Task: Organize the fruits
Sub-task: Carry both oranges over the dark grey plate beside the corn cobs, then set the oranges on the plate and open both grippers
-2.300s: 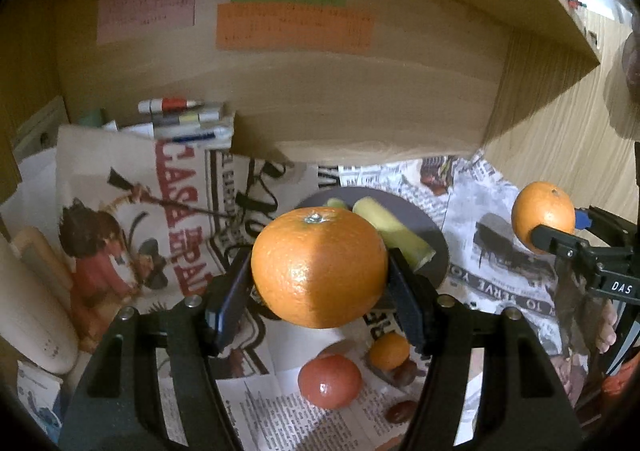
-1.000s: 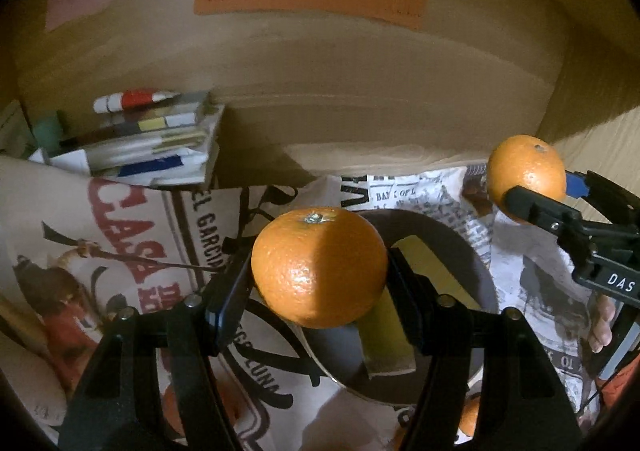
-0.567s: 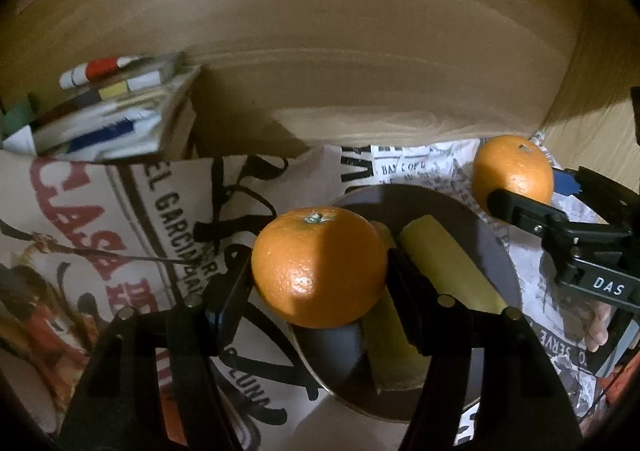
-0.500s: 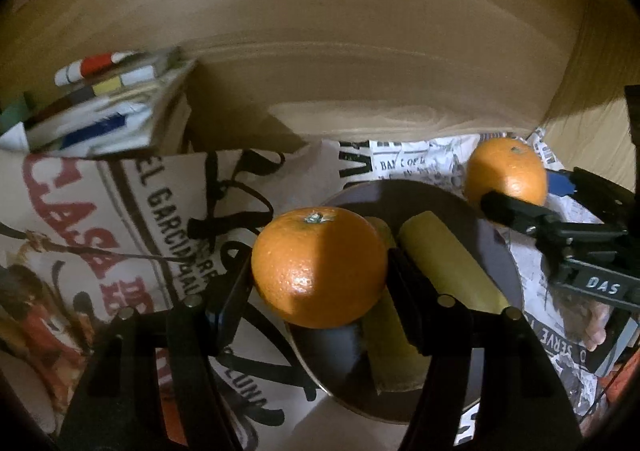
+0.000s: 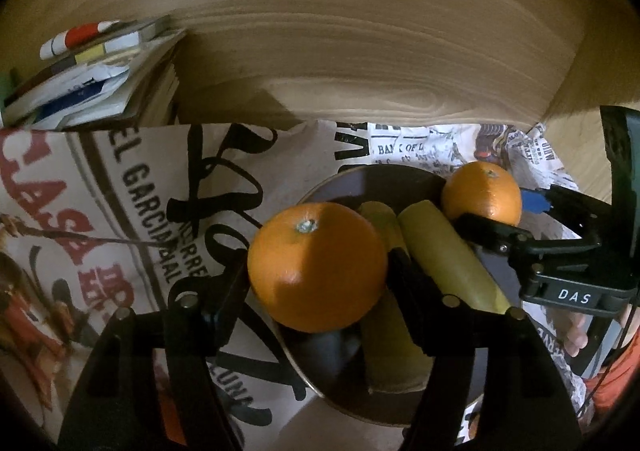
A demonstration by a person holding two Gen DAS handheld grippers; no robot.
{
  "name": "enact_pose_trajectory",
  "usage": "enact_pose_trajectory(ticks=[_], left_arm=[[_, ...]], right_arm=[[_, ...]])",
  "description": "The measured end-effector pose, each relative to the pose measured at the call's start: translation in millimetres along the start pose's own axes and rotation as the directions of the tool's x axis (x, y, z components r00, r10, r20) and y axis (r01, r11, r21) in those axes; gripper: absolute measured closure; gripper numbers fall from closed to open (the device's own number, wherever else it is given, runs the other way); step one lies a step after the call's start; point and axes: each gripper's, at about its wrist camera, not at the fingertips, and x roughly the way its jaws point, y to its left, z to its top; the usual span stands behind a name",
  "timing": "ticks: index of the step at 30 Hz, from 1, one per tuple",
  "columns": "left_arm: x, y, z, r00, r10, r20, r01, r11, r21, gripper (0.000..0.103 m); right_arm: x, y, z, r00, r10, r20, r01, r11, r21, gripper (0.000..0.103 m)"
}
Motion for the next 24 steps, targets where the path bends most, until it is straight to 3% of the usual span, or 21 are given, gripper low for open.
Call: enact_pose_trajectory(ticks=[3,5,7,9,11,24], left_arm=[[-5.0,0.3,-0.6,1.000,0.004,0.016,-0.004,1.000,0.012,0.030],[-14.7,-3.1,-1.5,0.996,0.047,0.072,-0.049,0.998,0.035,0.014],[-25.9,-7.7,-2.6,0.990,0.061,0.127,-0.069,0.996,0.062,0.010],[-32.5,-11.1,-2.9,0.988,0.057,0.141,-0.069,0.994,0.081,0.010],[-41.3,-14.3,-3.0,0.988,0.053,0.148,-0.068,0.993,0.096,0.010],[-121.7,-7.9,-21.0,0.958,0.077,0.276,-0.101,0.992,0.072,0.008]], right_arm=[[-0.4,0.3,0.8,1.000,0.003,-0.013,-0.003,1.000,0.002,0.036],[-1.3,-0.2,1.2,1.000,0.004,-0.016,-0.004,1.000,0.003,0.036],[-4.2,0.2,1.5,1.000,0.001,-0.010,-0.001,1.000,-0.001,0.034],[-12.7,3.4,2.7,1.000,-0.013,0.021,0.014,1.000,-0.020,0.023],[-23.6,6.7,3.5,0.998,-0.028,0.055,0.030,0.999,-0.036,0.019],[-91.0,43.6,-3.8,0.974,-0.042,0.225,0.068,0.992,-0.110,0.017]])
